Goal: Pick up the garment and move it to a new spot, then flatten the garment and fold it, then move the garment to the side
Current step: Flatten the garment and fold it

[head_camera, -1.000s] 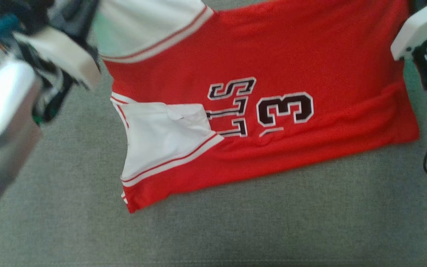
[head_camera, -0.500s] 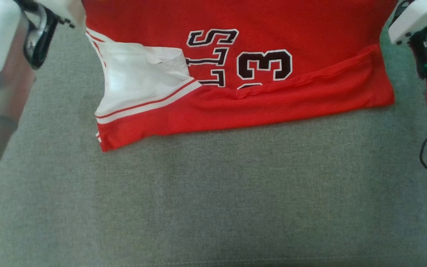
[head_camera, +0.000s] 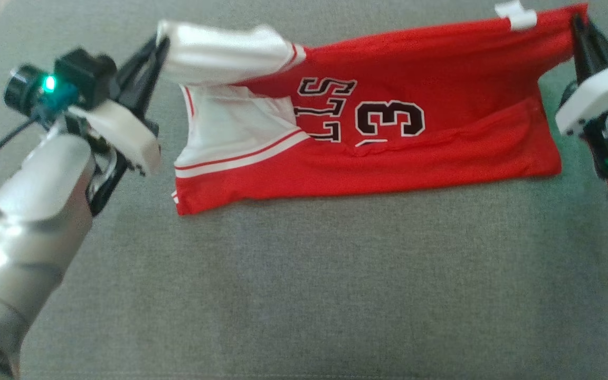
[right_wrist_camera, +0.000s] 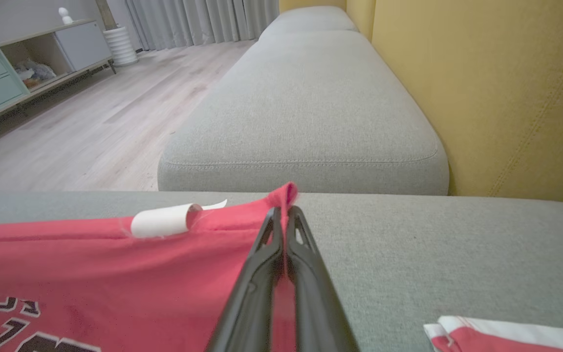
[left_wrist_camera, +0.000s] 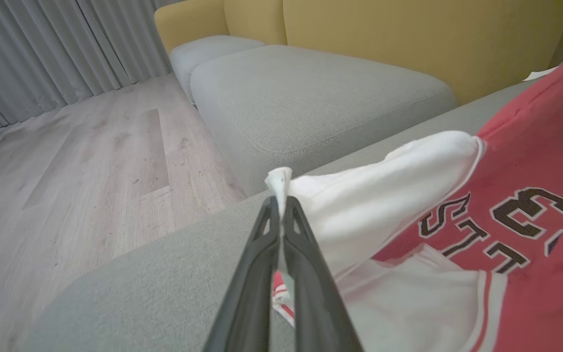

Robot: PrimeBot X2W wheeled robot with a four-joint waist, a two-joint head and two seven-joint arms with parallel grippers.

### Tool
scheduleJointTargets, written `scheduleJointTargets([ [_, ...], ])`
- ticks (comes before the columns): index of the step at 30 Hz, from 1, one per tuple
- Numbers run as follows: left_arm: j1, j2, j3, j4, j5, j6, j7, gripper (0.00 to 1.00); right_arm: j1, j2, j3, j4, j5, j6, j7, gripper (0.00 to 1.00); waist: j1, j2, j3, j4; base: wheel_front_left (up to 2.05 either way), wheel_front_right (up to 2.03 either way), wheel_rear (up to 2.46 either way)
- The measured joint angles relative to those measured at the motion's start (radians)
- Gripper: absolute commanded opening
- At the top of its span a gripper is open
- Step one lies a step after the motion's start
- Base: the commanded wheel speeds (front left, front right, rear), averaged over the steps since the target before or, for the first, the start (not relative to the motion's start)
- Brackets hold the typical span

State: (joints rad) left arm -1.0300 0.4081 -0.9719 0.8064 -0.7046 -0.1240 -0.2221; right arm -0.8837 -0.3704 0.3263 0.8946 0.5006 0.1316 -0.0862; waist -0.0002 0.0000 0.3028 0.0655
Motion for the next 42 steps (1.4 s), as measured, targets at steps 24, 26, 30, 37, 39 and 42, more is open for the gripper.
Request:
scheduleJointTargets([
  [24, 0.28, 0.125, -0.142, -0.259, -0.044, 0.046, 0.188, 0.0, 0.243, -0.238, 0.32, -0.246, 0.15, 0.0, 0.249, 0.0, 0.0001, 0.0, -0.089, 0.0, 0.0, 0.0, 0.0],
  [26, 0.28, 0.125, -0.146, -0.266, -0.044, 0.046, 0.198, 0.0, 0.243, -0.244, 0.337, -0.249, 0.149, 0.0, 0.273, 0.0, 0.0001, 0.0, -0.086, -0.005, 0.0, 0.0, 0.0],
  [30, 0.282, 0.128, -0.158, -0.267, -0.053, 0.053, 0.224, 0.0, 0.243, -0.244, 0.369, -0.247, 0.13, 0.0, 0.311, 0.0, 0.0002, 0.0, -0.079, -0.014, 0.0, 0.0, 0.0],
  [37, 0.303, 0.128, -0.154, -0.269, -0.067, 0.084, 0.21, 1.0, 0.243, -0.237, 0.336, -0.222, 0.157, 0.0, 0.32, 1.0, 0.0002, 0.0, -0.092, -0.02, 0.0, 0.0, 0.0],
  [39, 0.313, 0.12, -0.139, -0.27, -0.079, 0.1, 0.176, 1.0, 0.243, -0.232, 0.302, -0.224, 0.183, 0.0, 0.303, 1.0, 0.0002, 0.0, -0.105, -0.02, 0.0, 0.0, 0.0],
  [42, 0.317, 0.092, -0.09, -0.271, -0.091, 0.138, 0.094, 1.0, 0.242, -0.211, 0.223, -0.23, 0.218, 0.0, 0.233, 1.0, 0.0002, 0.0, -0.13, -0.017, 0.0, 0.0, 0.0],
])
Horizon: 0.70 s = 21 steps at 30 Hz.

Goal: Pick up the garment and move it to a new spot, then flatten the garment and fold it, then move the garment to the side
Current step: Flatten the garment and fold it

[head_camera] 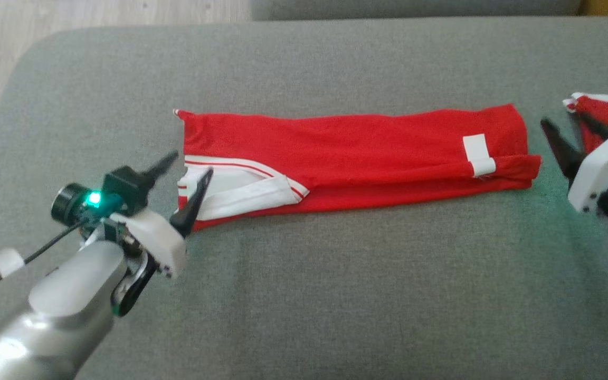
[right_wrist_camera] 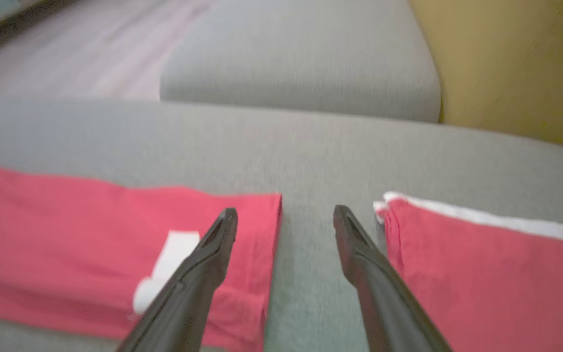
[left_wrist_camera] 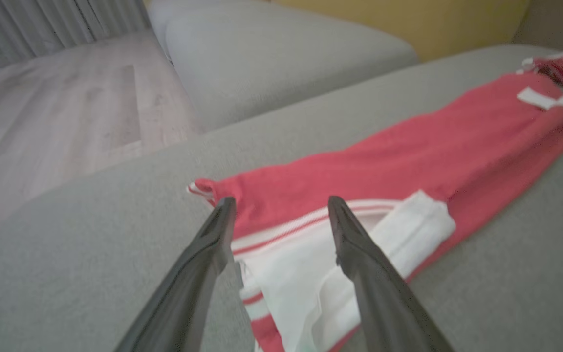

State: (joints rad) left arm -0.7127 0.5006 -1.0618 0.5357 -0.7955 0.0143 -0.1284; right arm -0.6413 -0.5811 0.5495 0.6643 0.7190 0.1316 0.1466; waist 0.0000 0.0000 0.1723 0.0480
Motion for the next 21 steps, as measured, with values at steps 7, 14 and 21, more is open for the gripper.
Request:
scheduleJointTargets([
  [7, 0.018, -0.087, 0.17, -0.029, -0.036, 0.114, -0.121, 1.0, 0.0, 0.144, -0.147, -0.023, -0.057, 0.0, -0.245, 1.0, -0.0001, 0.0, -0.072, -0.003, 0.0, 0.0, 0.0],
  [14, 0.23, -0.144, 0.409, -0.207, 0.167, 0.208, -0.128, 1.0, 0.145, 0.312, -0.347, -0.077, -0.243, 0.0, -0.394, 1.0, -0.0001, 0.0, -0.121, 0.008, 0.0, 0.0, 0.0],
  [21, 0.459, -0.215, 0.544, -0.273, 0.29, 0.212, -0.128, 1.0, 0.409, 0.488, -0.537, -0.296, -0.447, 0.0, -0.397, 1.0, -0.0002, 0.0, -0.138, 0.027, 0.0, 0.0, 0.0],
])
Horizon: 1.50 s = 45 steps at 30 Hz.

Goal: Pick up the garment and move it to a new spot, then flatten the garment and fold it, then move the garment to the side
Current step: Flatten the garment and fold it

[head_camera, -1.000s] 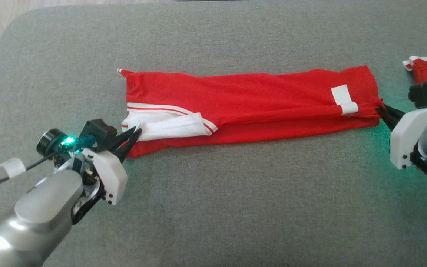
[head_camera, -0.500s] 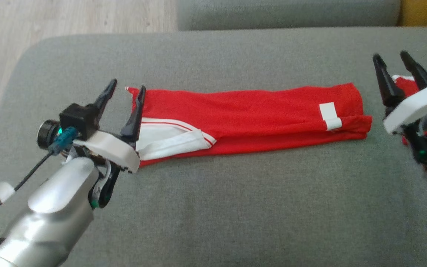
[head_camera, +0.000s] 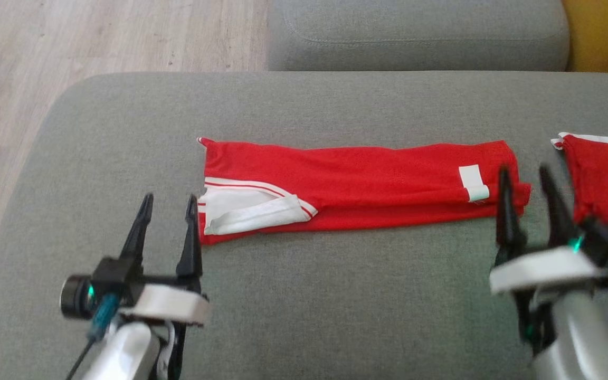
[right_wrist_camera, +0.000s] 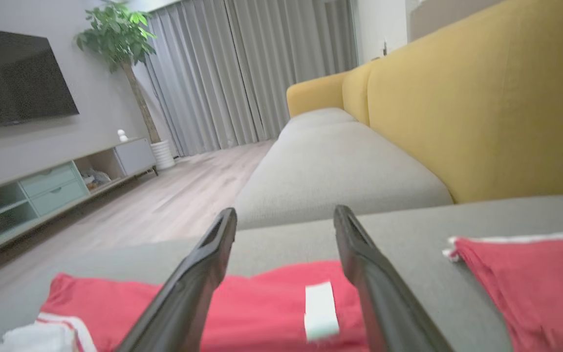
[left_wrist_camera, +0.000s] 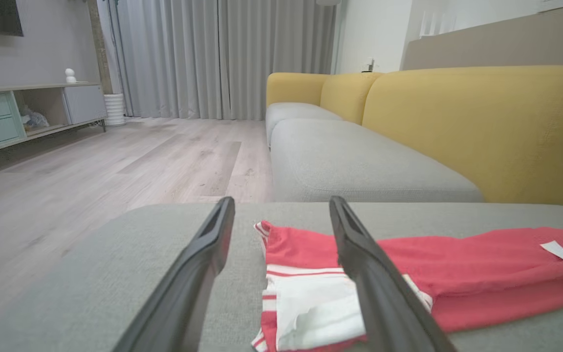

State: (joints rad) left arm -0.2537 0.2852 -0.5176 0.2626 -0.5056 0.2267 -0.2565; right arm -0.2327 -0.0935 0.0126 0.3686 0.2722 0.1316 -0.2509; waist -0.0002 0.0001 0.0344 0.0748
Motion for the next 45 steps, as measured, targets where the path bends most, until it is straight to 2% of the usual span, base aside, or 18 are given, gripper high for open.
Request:
scheduleJointTargets([
  [5, 0.106, -0.06, 0.096, -0.011, 0.065, -0.042, 0.0, 1.0, 0.138, 0.038, -0.037, -0.024, -0.043, 0.0, 0.0, 1.0, 0.0, 0.0, 0.007, 0.005, 0.0, 0.0, 0.0],
  [13, 0.128, -0.141, 0.186, 0.013, 0.149, -0.132, 0.0, 1.0, 0.11, 0.046, -0.044, -0.021, -0.097, 0.0, 0.0, 1.0, 0.0002, 0.0, 0.056, 0.016, 0.0, 0.0, 0.0],
  [16, 0.102, -0.157, 0.202, 0.023, 0.179, -0.161, 0.0, 1.0, 0.051, 0.047, -0.083, 0.025, -0.129, 0.0, 0.021, 1.0, 0.0003, 0.0, 0.085, 0.021, 0.0, 0.0, 0.0],
  [20, 0.054, -0.19, 0.231, 0.03, 0.2, -0.194, 0.0, 1.0, -0.061, 0.046, -0.162, 0.113, -0.13, 0.0, 0.105, 1.0, 0.0004, 0.0, 0.129, 0.032, 0.0, 0.0, 0.0],
  [28, 0.02, -0.225, 0.258, 0.058, 0.239, -0.238, 0.0, 1.0, -0.217, 0.046, -0.377, 0.31, -0.188, 0.0, 0.138, 1.0, 0.0005, 0.0, 0.204, 0.065, 0.0, 0.0, 0.0],
  [35, -0.009, -0.235, 0.285, 0.072, 0.256, -0.263, 0.0, 1.0, -0.274, 0.043, -0.414, 0.476, -0.212, 0.0, 0.144, 1.0, 0.0002, 0.0, 0.213, 0.078, 0.0, 0.0, 0.0],
  [36, -0.009, -0.235, 0.291, 0.074, 0.26, -0.263, 0.0, 1.0, -0.282, 0.041, -0.412, 0.492, -0.216, 0.0, 0.14, 0.9, 0.0002, 0.0, 0.211, 0.077, 0.0, 0.0, 0.0],
  [37, -0.009, -0.235, 0.295, 0.076, 0.261, -0.263, 0.0, 1.0, -0.292, 0.04, -0.41, 0.509, -0.22, 0.0, 0.133, 0.29, 0.0002, 0.0, 0.209, 0.075, 0.0, 0.0, 0.0],
  [38, -0.009, -0.235, 0.296, 0.078, 0.261, -0.264, 0.0, 1.0, -0.297, 0.038, -0.407, 0.522, -0.221, 0.0, 0.125, 0.0, 0.0002, 0.0, 0.206, 0.073, 0.0, 0.0, 0.0],
  [45, -0.007, -0.237, 0.322, 0.085, 0.271, -0.272, 0.0, 1.0, -0.301, 0.044, -0.429, 0.552, -0.291, 0.0, 0.093, 0.0, 0.0002, 0.0, 0.173, 0.052, 0.0, 0.0, 0.0],
])
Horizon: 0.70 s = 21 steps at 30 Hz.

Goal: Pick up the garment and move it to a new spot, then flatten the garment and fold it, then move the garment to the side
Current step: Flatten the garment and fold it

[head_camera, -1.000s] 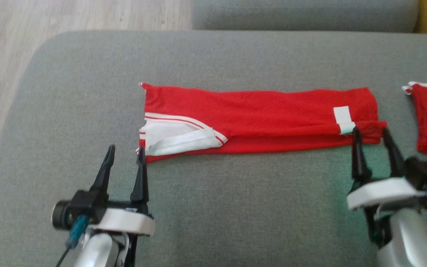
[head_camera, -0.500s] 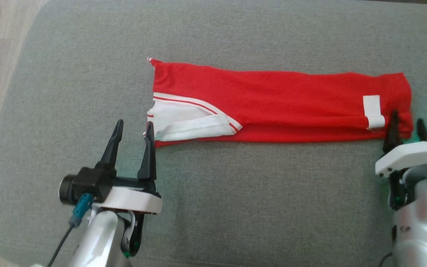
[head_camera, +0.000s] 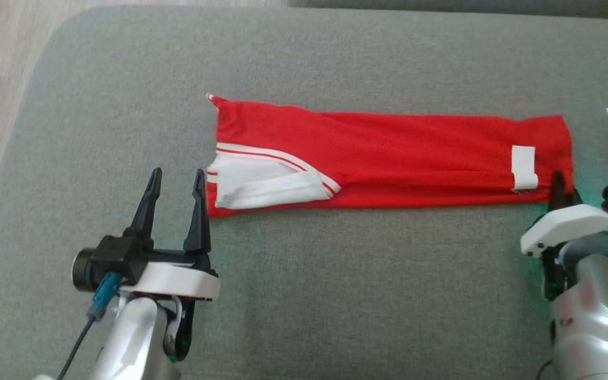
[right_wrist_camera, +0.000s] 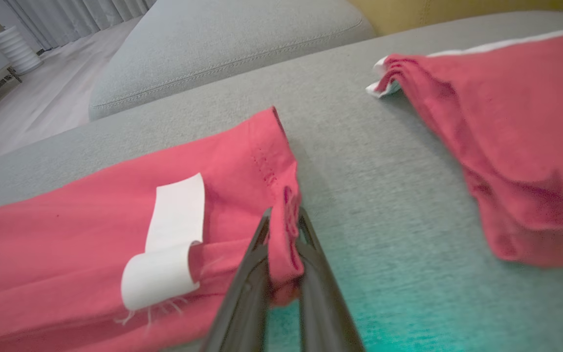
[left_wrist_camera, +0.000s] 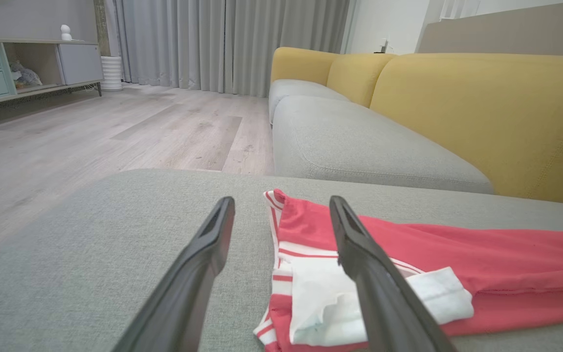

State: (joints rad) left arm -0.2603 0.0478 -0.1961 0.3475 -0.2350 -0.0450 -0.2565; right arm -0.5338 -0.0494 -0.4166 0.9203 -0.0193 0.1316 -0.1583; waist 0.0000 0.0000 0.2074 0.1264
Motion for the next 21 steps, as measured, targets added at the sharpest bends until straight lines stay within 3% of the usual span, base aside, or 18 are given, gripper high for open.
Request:
scheduleJointTargets([
  [9, 0.009, -0.001, 0.001, 0.005, 0.009, -0.011, 0.0, 1.0, 0.0, -0.114, -0.11, -0.044, -0.064, 0.0, 0.032, 0.0, -0.0001, 0.0, -0.057, -0.02, 0.0, 0.0, 0.0],
  [12, 0.022, -0.001, 0.001, 0.007, 0.015, -0.017, 0.0, 1.0, -0.001, -0.118, -0.115, -0.058, -0.06, 0.0, 0.042, 0.0, 0.0, 0.0, -0.068, -0.022, 0.0, 0.0, 0.0],
  [17, 0.046, -0.001, 0.006, 0.012, 0.019, -0.018, 0.0, 1.0, -0.021, -0.083, -0.05, -0.107, -0.027, 0.0, 0.074, 0.0, -0.0001, 0.0, -0.097, -0.022, 0.0, 0.0, 0.0],
  [21, 0.046, -0.001, 0.006, 0.012, 0.019, -0.023, 0.0, 1.0, -0.027, -0.034, 0.109, -0.194, 0.041, 0.0, 0.103, 0.0, -0.0001, 0.0, -0.12, -0.006, 0.0, 0.0, 0.0],
])
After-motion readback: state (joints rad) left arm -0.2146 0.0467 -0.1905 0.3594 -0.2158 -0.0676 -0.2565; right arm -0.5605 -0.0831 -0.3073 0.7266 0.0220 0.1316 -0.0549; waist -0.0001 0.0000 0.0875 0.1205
